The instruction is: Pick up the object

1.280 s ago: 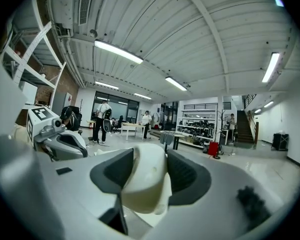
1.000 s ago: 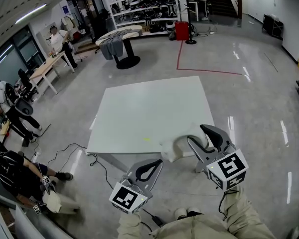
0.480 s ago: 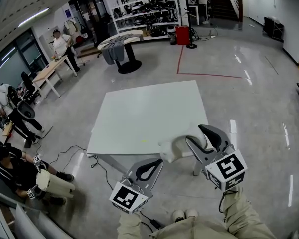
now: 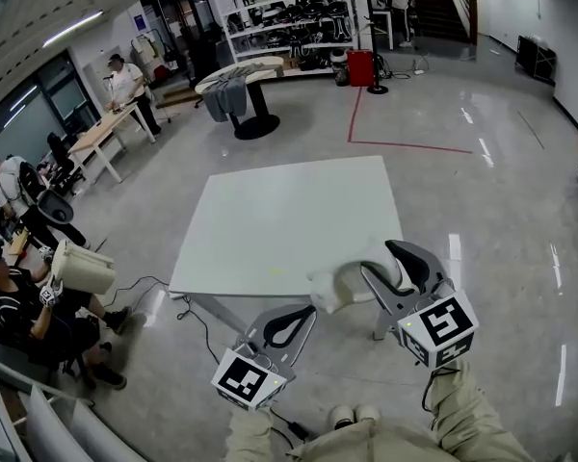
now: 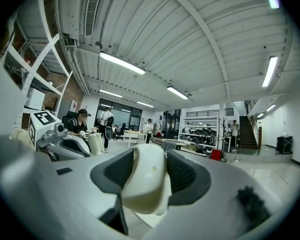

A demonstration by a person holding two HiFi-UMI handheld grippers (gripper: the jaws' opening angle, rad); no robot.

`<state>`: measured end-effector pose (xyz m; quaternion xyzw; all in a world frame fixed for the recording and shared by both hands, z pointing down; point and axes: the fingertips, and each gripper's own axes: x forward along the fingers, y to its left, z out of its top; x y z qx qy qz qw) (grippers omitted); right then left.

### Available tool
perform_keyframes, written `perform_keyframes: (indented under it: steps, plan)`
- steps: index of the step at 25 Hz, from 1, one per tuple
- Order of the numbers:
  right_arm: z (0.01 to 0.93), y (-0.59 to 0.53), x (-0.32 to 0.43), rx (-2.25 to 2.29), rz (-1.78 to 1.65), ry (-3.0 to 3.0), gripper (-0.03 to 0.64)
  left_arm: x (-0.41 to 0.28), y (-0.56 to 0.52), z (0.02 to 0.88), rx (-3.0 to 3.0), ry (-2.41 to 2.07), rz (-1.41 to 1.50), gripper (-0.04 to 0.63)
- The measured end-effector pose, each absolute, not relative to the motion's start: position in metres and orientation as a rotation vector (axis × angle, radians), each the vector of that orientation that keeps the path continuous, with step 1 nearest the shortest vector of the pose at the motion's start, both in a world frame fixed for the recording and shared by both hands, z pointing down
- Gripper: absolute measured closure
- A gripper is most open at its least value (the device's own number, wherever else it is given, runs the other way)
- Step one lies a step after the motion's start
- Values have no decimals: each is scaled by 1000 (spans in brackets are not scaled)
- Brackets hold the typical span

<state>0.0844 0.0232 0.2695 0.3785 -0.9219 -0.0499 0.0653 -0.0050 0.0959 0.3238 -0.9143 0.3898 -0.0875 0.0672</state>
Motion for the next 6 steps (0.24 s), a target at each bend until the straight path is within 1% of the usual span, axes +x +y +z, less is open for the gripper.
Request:
perform_keyframes:
  steps: [6]
  plan:
    - [272,20,89,1141,-155,-2789,397,-1,93,327,-2763,1212,-282,589]
